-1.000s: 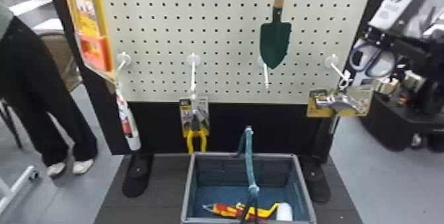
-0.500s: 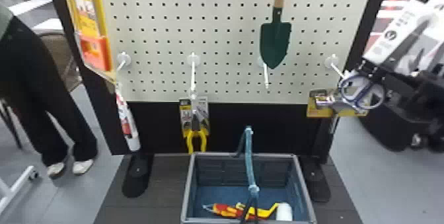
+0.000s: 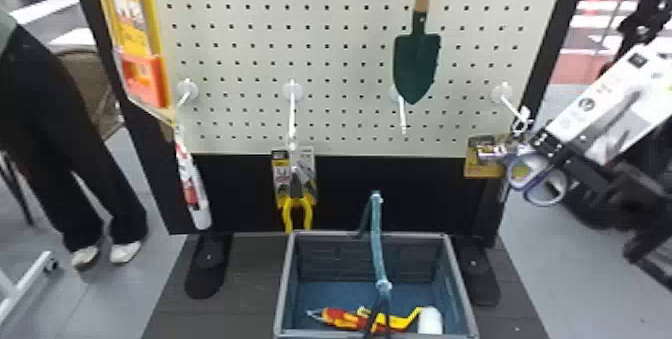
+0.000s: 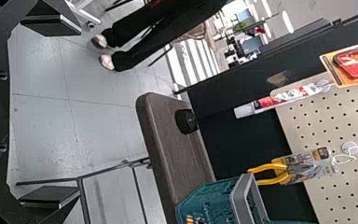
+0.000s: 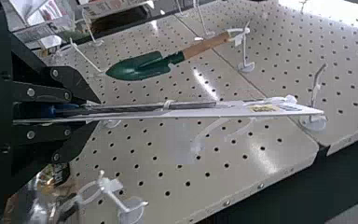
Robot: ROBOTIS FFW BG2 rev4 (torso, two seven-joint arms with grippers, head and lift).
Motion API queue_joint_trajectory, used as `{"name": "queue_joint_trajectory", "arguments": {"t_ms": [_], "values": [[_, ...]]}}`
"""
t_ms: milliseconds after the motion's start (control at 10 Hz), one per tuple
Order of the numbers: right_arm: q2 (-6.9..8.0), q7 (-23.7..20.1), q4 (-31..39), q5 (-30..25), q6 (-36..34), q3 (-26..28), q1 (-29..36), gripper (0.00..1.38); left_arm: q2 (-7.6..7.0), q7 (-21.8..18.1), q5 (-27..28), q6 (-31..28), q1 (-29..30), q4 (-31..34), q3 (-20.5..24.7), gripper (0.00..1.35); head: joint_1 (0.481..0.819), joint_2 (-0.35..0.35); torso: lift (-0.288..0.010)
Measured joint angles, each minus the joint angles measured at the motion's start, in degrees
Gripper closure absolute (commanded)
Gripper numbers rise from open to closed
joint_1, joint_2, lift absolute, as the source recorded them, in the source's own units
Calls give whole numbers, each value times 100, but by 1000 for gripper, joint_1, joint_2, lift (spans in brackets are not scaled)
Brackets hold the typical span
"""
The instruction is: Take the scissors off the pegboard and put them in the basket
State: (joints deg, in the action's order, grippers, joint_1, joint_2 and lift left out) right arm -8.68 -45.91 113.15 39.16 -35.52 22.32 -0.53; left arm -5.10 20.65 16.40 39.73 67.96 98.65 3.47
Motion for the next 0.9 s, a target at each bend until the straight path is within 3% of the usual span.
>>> {"name": "queue_joint_trajectory", "arguments": {"t_ms": [200,600,900], "values": [[281,263,-54,124,110,-1,316,1248,0,0,-4,0,-21,-6,-11,102,549,0,-100],[620,346,-748,245,529,-125,488,1248,-81,0,-44,-2,-93,-60,-103,102,549,0,-100],[779,589,-1069,367,889,-229,602,1248,-183,0,-142,-25,-156,-92,-206,101,549,0,-100]]}}
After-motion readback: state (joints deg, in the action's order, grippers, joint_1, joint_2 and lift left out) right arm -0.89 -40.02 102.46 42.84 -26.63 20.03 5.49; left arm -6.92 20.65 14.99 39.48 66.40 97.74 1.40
